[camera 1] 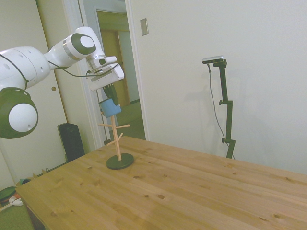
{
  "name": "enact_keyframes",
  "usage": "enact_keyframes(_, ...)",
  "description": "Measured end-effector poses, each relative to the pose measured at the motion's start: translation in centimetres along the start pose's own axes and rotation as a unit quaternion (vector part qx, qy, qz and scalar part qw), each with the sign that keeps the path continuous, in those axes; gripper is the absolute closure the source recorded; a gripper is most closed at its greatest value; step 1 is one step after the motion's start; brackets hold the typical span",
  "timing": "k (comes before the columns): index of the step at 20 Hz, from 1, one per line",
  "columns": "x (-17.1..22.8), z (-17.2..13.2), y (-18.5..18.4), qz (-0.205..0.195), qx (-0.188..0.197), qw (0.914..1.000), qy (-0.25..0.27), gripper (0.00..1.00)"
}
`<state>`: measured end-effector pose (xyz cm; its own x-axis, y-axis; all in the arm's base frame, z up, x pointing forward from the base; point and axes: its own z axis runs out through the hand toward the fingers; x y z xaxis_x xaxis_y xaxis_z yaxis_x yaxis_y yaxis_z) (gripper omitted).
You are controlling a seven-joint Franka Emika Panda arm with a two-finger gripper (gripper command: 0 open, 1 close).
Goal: Hang the mug
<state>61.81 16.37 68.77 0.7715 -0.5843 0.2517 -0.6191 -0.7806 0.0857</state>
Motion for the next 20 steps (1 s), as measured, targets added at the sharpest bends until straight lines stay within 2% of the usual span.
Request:
enact_keyframes(14,0.36,-0.02,-0.38,0.004,-0.001,1.0,-0.005,1.0)
enact_keyframes(15,0.29,0.06,-0.41,0.003,-0.003,1.0,-0.006,0.0)
enact_keyframes(20,0.19,0.11,-0.25,-0.001,-0.013,0.9999,-0.006,0.0)
